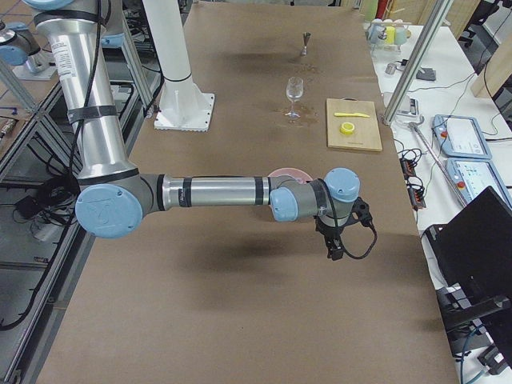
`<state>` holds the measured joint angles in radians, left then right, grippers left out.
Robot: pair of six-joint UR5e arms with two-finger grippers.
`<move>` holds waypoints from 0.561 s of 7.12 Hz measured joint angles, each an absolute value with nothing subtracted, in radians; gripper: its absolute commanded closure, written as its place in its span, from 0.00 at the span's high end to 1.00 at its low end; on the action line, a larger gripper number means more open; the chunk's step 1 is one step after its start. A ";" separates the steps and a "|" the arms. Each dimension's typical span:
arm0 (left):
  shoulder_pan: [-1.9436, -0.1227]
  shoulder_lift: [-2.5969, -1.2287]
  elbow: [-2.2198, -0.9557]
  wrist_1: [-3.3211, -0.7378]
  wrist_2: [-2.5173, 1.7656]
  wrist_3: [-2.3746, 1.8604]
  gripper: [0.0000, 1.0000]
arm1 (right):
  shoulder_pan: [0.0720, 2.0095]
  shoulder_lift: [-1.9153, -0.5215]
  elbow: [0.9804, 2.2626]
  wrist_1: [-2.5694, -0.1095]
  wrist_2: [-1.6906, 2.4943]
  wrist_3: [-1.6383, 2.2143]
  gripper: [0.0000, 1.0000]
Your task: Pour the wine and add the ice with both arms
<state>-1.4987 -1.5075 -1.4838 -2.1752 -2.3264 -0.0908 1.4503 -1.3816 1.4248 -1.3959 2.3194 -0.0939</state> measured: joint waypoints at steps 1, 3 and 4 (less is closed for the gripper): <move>-1.499 -1.506 -1.487 -2.176 -2.330 -0.091 0.98 | 1.450 -1.385 1.431 -1.396 2.322 -0.093 1.00; -1.499 -1.505 -1.495 -2.175 -2.335 -0.092 0.98 | 1.450 -1.396 1.448 -1.396 2.332 -0.092 1.00; -1.499 -1.508 -1.494 -2.174 -2.335 -0.092 0.98 | 1.450 -1.412 1.468 -1.396 2.340 -0.092 1.00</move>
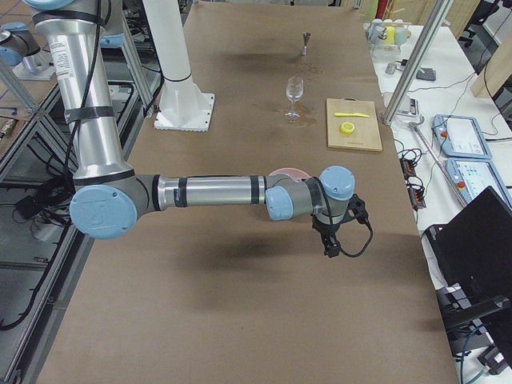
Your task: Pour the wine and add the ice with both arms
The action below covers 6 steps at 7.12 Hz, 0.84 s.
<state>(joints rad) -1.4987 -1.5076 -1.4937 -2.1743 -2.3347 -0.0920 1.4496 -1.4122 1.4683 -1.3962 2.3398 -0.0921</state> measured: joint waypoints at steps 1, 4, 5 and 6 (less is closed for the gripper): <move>-1.499 -1.509 -1.494 -2.174 -2.336 -0.092 0.98 | 1.449 -1.420 1.480 -1.397 2.343 -0.092 1.00; -1.499 -1.507 -1.503 -2.176 -2.343 -0.092 0.98 | 1.449 -1.428 1.498 -1.397 2.356 -0.092 1.00; -1.499 -1.507 -1.516 -2.177 -2.356 -0.090 0.98 | 1.449 -1.430 1.497 -1.397 2.359 -0.092 1.00; -1.499 -1.507 -1.516 -2.179 -2.364 -0.087 0.98 | 1.448 -1.433 1.502 -1.396 2.359 -0.093 1.00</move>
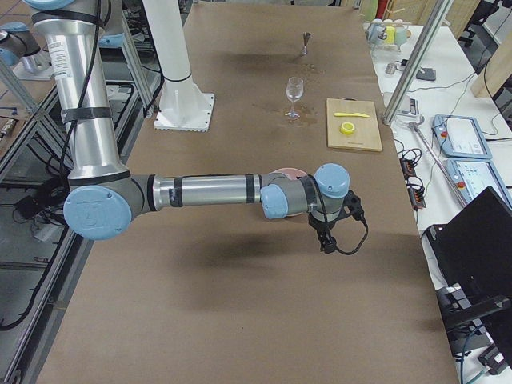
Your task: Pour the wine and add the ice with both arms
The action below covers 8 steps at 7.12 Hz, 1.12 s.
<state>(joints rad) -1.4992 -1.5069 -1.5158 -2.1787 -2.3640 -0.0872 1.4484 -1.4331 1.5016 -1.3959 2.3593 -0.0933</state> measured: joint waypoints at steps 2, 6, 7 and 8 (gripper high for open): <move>-1.500 -1.498 -1.517 -2.188 -2.373 -0.084 0.98 | 1.448 -1.440 1.506 -1.390 2.355 -0.096 1.00; -1.499 -1.494 -1.522 -2.295 -2.373 -0.084 0.98 | 1.446 -1.448 1.507 -1.388 2.356 -0.097 1.00; -1.499 -1.494 -1.521 -2.334 -2.371 -0.082 0.98 | 1.445 -1.448 1.505 -1.388 2.356 -0.096 1.00; -1.499 -1.485 -1.513 -2.368 -2.371 -0.083 0.98 | 1.443 -1.448 1.504 -1.388 2.356 -0.095 1.00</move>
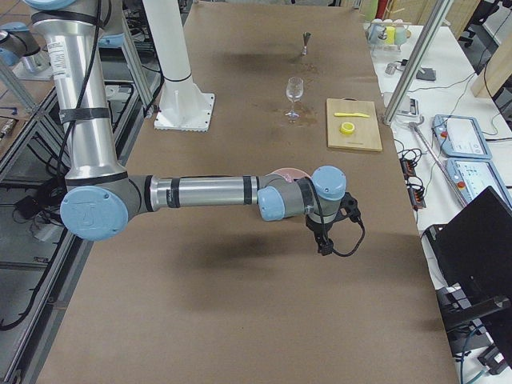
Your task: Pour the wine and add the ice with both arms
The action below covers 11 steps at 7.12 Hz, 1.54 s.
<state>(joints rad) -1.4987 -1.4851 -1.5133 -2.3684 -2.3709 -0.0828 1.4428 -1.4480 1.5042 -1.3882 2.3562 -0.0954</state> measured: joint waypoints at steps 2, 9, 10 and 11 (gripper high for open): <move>-1.499 -1.479 -1.453 -2.499 -2.368 -0.098 0.99 | 1.441 -1.448 1.503 -1.388 2.357 -0.095 1.00; -1.312 -1.533 -1.338 -3.024 -2.187 -0.589 0.98 | 1.409 -1.453 1.501 -1.388 2.359 -0.094 1.00; -1.277 -1.534 -1.337 -3.056 -2.142 -0.623 0.97 | 1.400 -1.453 1.500 -1.388 2.359 -0.094 1.00; -1.253 -1.534 -1.337 -3.081 -2.099 -0.640 0.97 | 1.393 -1.453 1.500 -1.388 2.358 -0.094 1.00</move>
